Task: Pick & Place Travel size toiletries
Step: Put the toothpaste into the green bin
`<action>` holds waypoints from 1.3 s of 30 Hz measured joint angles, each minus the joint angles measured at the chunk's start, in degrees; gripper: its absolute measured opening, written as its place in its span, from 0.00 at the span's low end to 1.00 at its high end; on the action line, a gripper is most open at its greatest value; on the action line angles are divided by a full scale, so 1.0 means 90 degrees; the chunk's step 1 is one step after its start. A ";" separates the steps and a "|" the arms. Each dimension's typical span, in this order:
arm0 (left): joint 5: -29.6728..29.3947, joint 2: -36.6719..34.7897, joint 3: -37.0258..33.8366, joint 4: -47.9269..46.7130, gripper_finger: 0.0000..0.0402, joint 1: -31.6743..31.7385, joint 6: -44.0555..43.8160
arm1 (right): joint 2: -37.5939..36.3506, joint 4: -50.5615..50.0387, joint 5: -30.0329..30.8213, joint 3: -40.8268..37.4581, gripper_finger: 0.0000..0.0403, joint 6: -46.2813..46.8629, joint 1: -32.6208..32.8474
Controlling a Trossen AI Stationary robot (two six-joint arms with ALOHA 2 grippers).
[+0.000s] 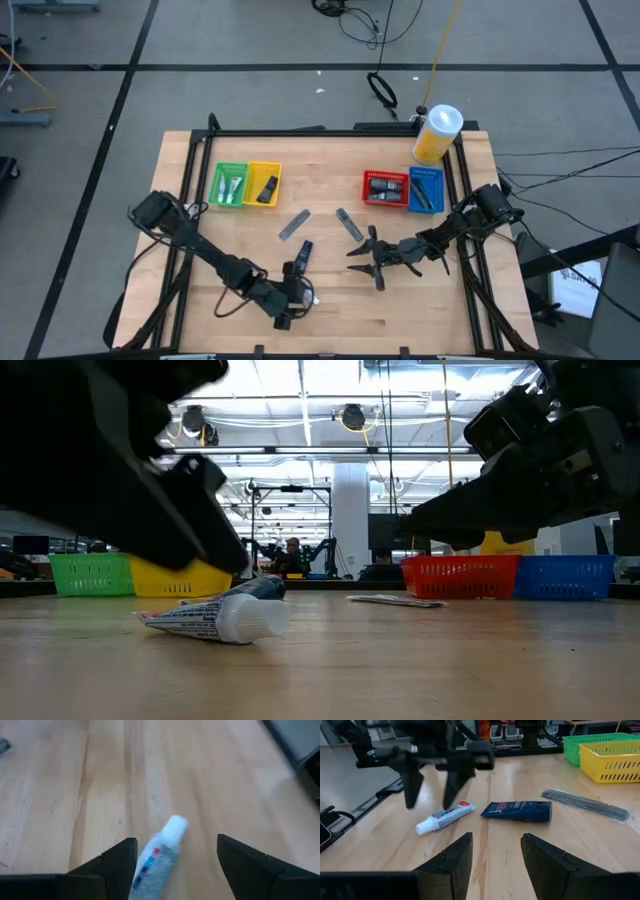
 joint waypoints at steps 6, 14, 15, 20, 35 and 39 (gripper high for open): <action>0.0195 0.0411 0.0003 0.0001 0.62 0.0290 0.0214 | 0.0000 0.0019 0.0000 0.0000 0.40 0.0000 0.0000; 0.0781 0.0322 -0.0002 -0.0038 0.36 0.0633 0.0013 | 0.0000 0.0015 -0.0001 0.0000 0.40 -0.0002 0.0000; 0.0890 0.0321 0.0000 -0.0026 0.32 0.0668 -0.0032 | 0.0000 0.0000 0.0000 0.0000 0.40 -0.0002 0.0000; 0.1274 0.0317 0.0047 -0.0040 0.13 0.0809 -0.0669 | 0.0000 -0.0073 0.0000 0.0000 0.40 -0.0003 -0.0010; 0.0800 -0.2494 0.0893 -0.6026 0.08 0.1563 -0.2933 | 0.0000 -0.0648 0.0014 -0.0005 0.40 -0.0011 -0.0107; 0.0110 -0.3171 0.0855 -0.8340 0.07 0.2270 -0.3928 | -0.0002 -0.0683 0.0007 -0.0071 0.40 0.0162 -0.0188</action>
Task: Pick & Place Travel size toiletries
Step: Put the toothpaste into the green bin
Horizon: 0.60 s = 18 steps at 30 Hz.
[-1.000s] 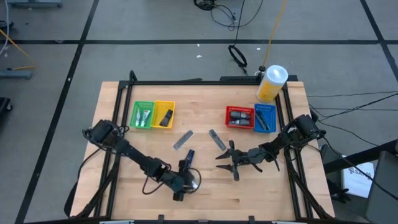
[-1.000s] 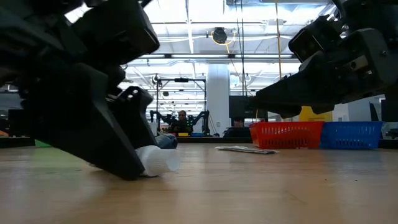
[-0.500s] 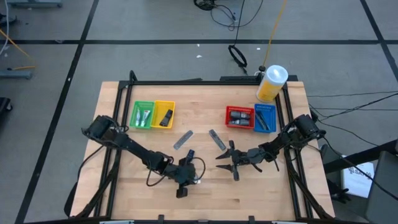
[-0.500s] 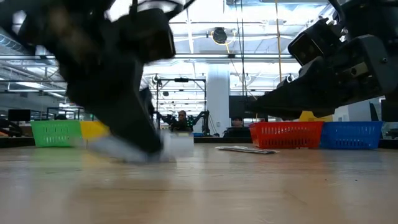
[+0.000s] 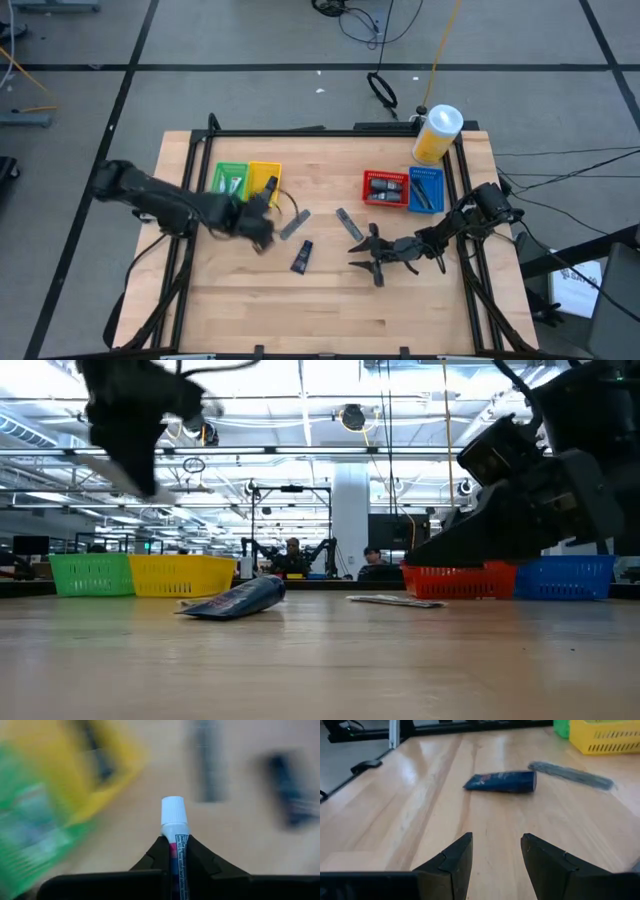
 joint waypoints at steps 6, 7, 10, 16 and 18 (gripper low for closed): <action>-0.0392 -0.0412 -0.0476 -0.1579 0.04 0.1708 -0.0481 | 0.0000 0.0226 -0.0006 -0.0161 0.40 0.0090 -0.0025; -0.0444 -0.0455 -0.0614 -0.1500 0.04 0.2000 -0.0376 | 0.0000 0.0319 -0.0002 -0.0201 0.40 0.0104 -0.0026; -0.0442 -0.0512 -0.1112 -0.1009 0.06 0.2828 0.0133 | 0.0000 0.0463 -0.0005 -0.0281 0.40 0.0122 -0.0025; -0.0753 -0.0446 -0.1896 0.0282 0.10 0.4029 0.0904 | 0.0000 0.0572 -0.0007 -0.0328 0.40 0.0124 -0.0025; -0.0769 -0.0443 -0.2055 0.0651 0.10 0.4297 0.1057 | 0.0000 0.0583 -0.0005 -0.0328 0.40 0.0125 -0.0025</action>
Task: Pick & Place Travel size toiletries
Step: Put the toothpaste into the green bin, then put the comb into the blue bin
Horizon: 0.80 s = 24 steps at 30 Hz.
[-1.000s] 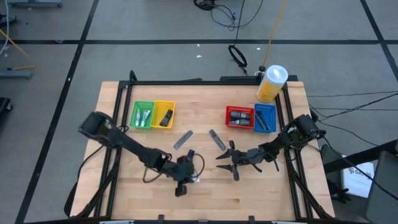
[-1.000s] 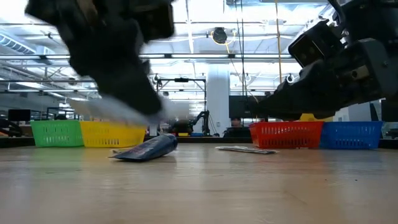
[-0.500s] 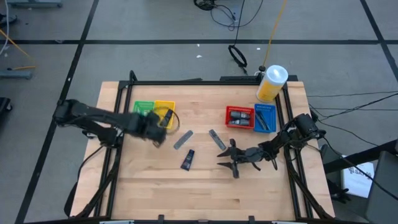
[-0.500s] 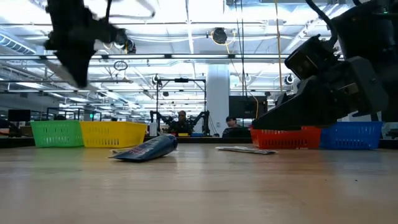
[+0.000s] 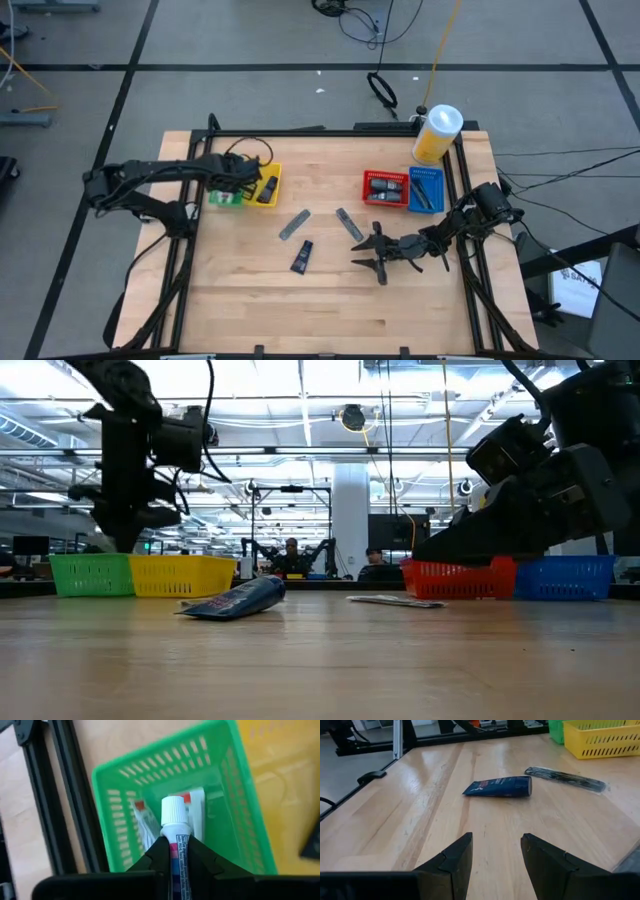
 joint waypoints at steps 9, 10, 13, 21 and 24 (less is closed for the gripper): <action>0.0163 -0.0003 -0.0637 0.1087 0.10 0.0668 0.0280 | 0.0000 -0.0005 0.0006 0.0000 0.40 0.0002 0.0002; 0.0213 -0.0005 -0.0699 0.1177 0.10 0.0704 0.0314 | 0.0000 -0.0005 0.0007 0.0000 0.40 0.0002 0.0002; 0.0279 -0.0003 -0.0821 0.1346 0.11 0.0785 0.0401 | 0.0000 -0.0005 0.0010 0.0000 0.40 0.0002 0.0000; 0.0386 -0.0006 -0.0835 0.1340 0.30 0.0852 0.0891 | 0.0000 -0.0002 -0.0002 0.0000 0.40 0.0000 0.0002; 0.0465 -0.0006 -0.0760 0.1331 0.40 0.0841 0.1238 | 0.0000 -0.0004 -0.0006 0.0002 0.40 0.0044 0.0002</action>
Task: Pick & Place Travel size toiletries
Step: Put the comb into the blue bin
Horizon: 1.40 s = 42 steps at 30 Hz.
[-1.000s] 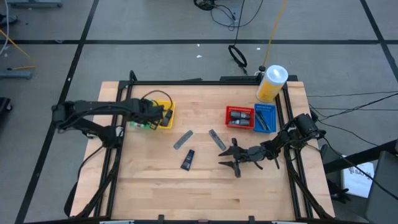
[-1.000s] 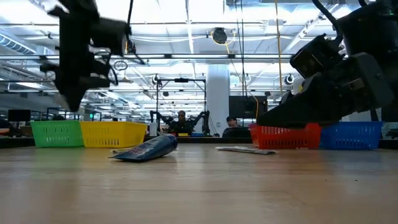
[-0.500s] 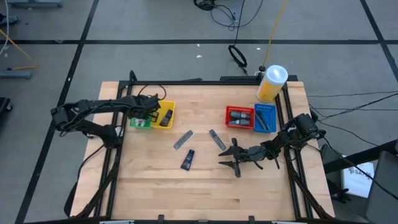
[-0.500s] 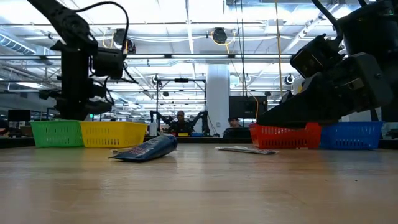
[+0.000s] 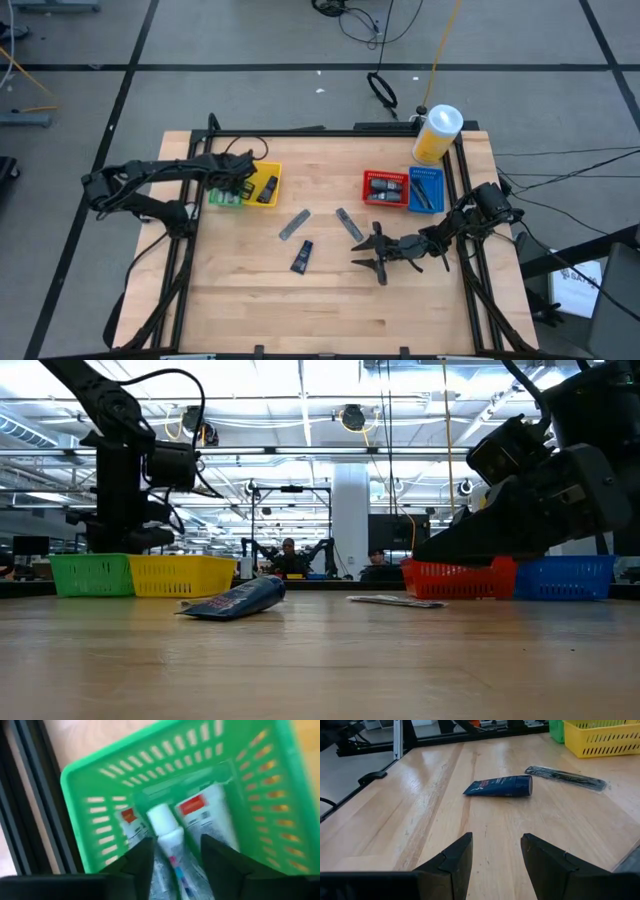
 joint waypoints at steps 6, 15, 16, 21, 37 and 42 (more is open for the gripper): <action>-0.0334 -0.0235 0.0250 0.0306 0.51 -0.0450 0.0121 | 0.0000 -0.0161 0.0489 0.0098 0.40 0.0362 -0.0028; -0.0780 -0.0740 0.0212 0.2581 0.47 -0.2371 0.0437 | -0.0282 -0.4554 0.2035 0.1916 0.39 0.1436 -0.0358; -0.0854 -0.0731 0.0210 0.2806 0.46 -0.2614 0.0491 | -0.0280 -0.5219 0.2080 0.2182 0.38 0.1648 -0.0433; -0.1508 -0.0650 0.0201 0.3559 0.41 -0.3613 0.0516 | -0.0289 -0.7147 0.2160 0.2962 0.34 0.2159 -0.0631; -0.2388 -0.0470 0.0194 0.2886 0.23 -0.4027 -0.0582 | -0.0357 -0.7821 0.1338 0.3022 0.23 0.2640 -0.0705; -0.1014 0.0189 0.0209 0.5280 0.16 -0.4069 0.0899 | -0.0499 -0.7867 -0.0047 0.2976 0.20 0.1928 -0.0365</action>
